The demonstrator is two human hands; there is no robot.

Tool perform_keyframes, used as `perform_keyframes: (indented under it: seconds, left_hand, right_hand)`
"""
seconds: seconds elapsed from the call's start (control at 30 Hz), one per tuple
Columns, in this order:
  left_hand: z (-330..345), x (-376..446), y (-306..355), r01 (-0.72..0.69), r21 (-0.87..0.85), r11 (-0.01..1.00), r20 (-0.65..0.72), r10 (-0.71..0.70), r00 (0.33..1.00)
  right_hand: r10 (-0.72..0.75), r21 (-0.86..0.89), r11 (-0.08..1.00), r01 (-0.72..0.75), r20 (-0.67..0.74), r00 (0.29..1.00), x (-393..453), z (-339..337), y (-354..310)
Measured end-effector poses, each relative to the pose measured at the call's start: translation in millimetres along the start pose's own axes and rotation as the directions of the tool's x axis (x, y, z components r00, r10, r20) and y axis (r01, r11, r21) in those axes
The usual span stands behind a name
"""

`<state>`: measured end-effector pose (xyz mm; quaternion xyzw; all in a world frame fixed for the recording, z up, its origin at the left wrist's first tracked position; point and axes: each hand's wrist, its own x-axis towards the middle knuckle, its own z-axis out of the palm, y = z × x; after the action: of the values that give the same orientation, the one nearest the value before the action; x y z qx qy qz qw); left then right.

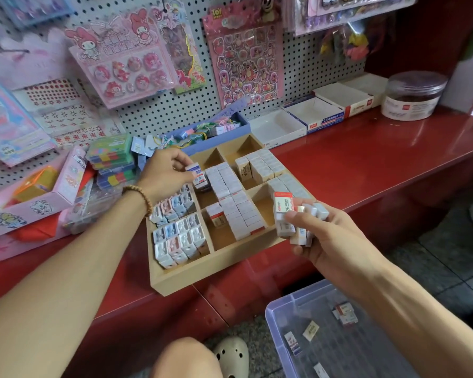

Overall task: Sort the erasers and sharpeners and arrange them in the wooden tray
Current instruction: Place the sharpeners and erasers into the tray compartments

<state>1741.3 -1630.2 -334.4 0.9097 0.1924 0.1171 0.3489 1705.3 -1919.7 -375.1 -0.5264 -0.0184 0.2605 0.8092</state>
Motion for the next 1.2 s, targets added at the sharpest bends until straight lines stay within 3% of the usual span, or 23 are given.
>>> perform_keyframes:
  seconds: [0.17, 0.5, 0.67, 0.73, 0.8, 0.87, 0.93, 1.03, 1.1, 1.2]
  left_hand:
    - [11.8, 19.3, -15.8, 0.002, 0.164, 0.986, 0.014, -0.005, 1.0]
    - [30.7, 21.4, -28.3, -0.166, 0.397, 0.903, -0.013, 0.186, 0.982]
    - [31.1, 18.8, -26.0, -0.166, 0.437, 0.884, -0.005, 0.187, 0.982]
    - [30.4, 14.4, -22.8, -0.145, 0.432, 0.89, -0.061, 0.189, 0.98]
    - [30.5, 2.7, -14.1, -0.169, 0.328, 0.929, -0.149, 0.227, 0.962]
    - [32.7, -16.2, 4.5, -0.23, 0.121, 0.966, -0.131, 0.246, 0.96]
    - [35.5, -39.8, 28.7, -0.243, -0.08, 0.967, 0.08, 0.249, 0.965]
    - [42.0, -68.7, 58.0, -0.219, -0.228, 0.949, 0.408, 0.297, 0.863]
    - [45.9, -77.9, 67.9, -0.22, -0.255, 0.941, 0.468, 0.32, 0.824]
    - [43.3, -82.2, 74.9, -0.142, -0.322, 0.936, 0.47, 0.288, 0.834]
  right_hand:
    - [-0.003, -0.023, 1.0, 0.004, 0.016, 1.0, 1.7, -1.4, 2.6]
    - [0.004, 0.027, 1.0, -0.005, 0.036, 0.999, 7.8, -2.9, 6.7]
    - [0.019, 0.135, 0.99, -0.028, 0.066, 0.998, 8.4, -1.7, 8.8]
    - [0.017, 0.15, 0.988, -0.029, 0.08, 0.997, 7.5, -1.2, 7.9]
    - [0.015, 0.139, 0.99, -0.026, 0.081, 0.997, 5.9, -0.9, 6.4]
    - [0.015, 0.097, 0.995, -0.021, 0.064, 0.998, 3.9, -1.3, 5.6]
    - [0.014, 0.055, 0.998, -0.017, 0.047, 0.999, 2.4, -0.7, 5.0]
    - [0.009, 0.028, 1.0, -0.01, 0.038, 0.999, 1.2, 1.3, 4.8]
    - [-0.01, 0.031, 0.999, 0.009, 0.046, 0.999, -0.3, 2.6, 4.2]
    - [-0.046, 0.055, 0.998, 0.041, 0.08, 0.996, -3.5, 4.7, 3.9]
